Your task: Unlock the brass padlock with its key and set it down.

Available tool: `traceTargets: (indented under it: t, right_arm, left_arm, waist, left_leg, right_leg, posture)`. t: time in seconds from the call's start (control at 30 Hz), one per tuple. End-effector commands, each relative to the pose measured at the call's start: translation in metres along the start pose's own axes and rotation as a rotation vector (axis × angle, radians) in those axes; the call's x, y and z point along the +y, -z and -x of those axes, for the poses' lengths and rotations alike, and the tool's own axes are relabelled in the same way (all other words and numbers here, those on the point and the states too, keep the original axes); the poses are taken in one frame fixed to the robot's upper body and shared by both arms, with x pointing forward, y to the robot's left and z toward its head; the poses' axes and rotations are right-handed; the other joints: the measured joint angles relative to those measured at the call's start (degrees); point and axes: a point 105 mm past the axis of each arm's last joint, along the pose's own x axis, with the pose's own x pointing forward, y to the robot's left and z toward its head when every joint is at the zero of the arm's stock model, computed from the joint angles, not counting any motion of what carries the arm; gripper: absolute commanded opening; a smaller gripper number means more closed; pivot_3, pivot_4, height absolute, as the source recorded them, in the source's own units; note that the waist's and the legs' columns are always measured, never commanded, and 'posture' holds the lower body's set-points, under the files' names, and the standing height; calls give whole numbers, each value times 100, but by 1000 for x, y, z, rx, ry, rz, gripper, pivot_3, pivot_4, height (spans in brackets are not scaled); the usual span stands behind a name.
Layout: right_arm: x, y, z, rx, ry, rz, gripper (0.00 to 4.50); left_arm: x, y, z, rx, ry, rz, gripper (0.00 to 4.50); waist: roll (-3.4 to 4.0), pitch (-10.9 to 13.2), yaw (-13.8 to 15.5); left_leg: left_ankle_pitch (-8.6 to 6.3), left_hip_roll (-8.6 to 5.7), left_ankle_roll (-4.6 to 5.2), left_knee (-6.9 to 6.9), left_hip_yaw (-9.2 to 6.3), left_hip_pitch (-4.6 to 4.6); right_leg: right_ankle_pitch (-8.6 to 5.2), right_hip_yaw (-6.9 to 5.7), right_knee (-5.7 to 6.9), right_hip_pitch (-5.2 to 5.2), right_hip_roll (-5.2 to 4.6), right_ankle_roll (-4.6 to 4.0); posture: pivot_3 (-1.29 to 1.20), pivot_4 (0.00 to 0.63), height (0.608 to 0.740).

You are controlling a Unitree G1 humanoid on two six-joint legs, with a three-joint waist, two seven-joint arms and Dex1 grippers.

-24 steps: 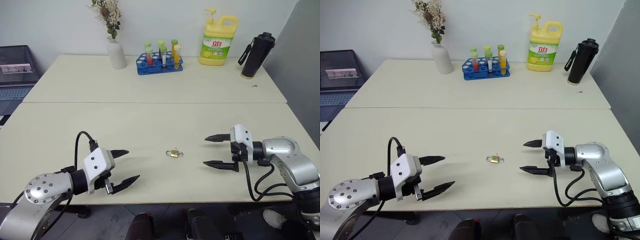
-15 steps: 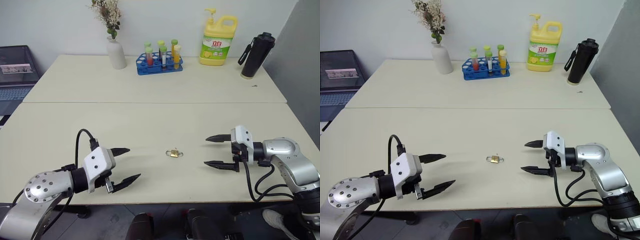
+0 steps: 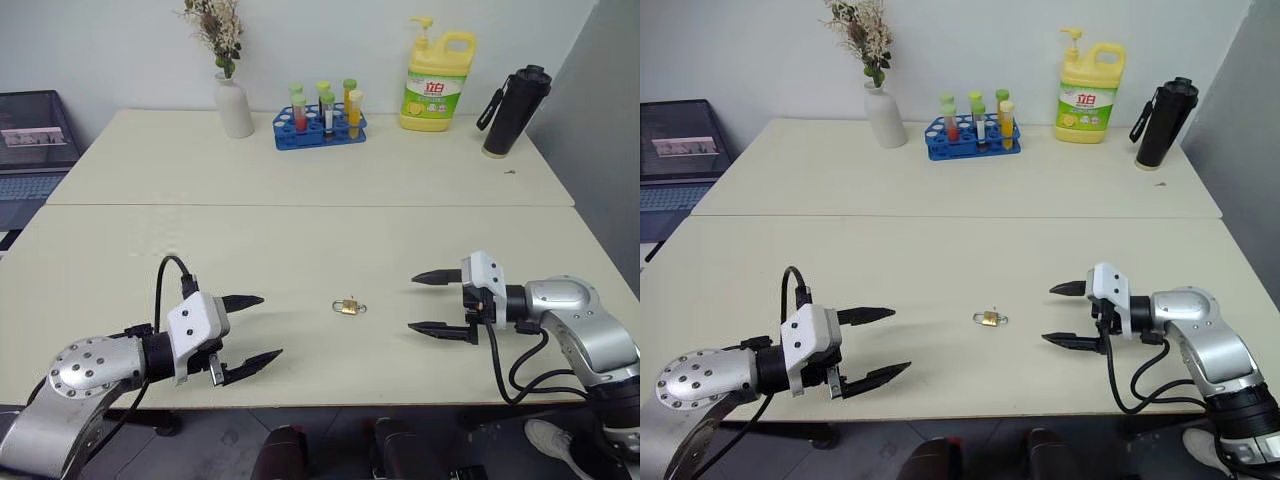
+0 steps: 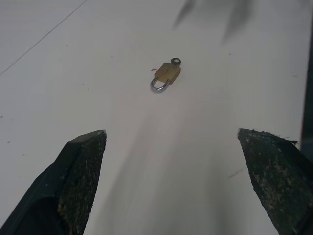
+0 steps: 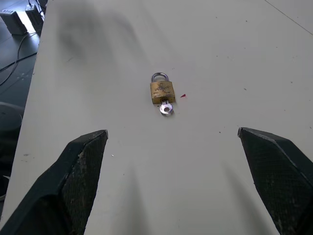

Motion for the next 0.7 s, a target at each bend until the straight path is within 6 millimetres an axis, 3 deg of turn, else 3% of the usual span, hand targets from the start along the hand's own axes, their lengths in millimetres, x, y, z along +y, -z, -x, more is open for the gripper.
traceTargets:
  t: [0.03, 0.37, 0.5, 0.7]
  right_arm:
    - [5, -9, 6, -5, 19, 19, 4480]
    - [17, -19, 18, 10, 92, -45, 4480]
    - [29, -28, 18, -6, 108, -135, 4480]
    - [33, -31, 16, 22, 135, -162, 4480]
  left_arm:
    - [0, -7, -11, -24, 55, -73, 4500]
    - [3, -13, -47, -79, 170, -100, 4500]
    - [6, -11, -83, -91, 246, -86, 4500]
    - [13, -4, -105, -73, 313, -127, 4500]
  waist:
    - [0, 0, 9]
    - [-2, 0, -3]
    - [-3, 0, 36]
    - [-7, -2, 12]
  left_leg:
    - [0, 0, 0, 0, -1, -1]
    - [0, -1, 0, 5, -5, -5]
    - [1, -8, 0, 11, -3, -8]
    - [1, -6, -1, 12, -8, -10]
  right_leg:
    - [0, -1, 0, 0, 0, 0]
    - [2, -3, 1, 1, 6, 3]
    - [2, -10, 2, 5, 29, 4]
    - [5, -1, 0, 4, 33, 8]
  posture:
    - [0, 150, 740]
    - [0, 150, 740]
    - [0, 150, 740]
    - [0, 150, 740]
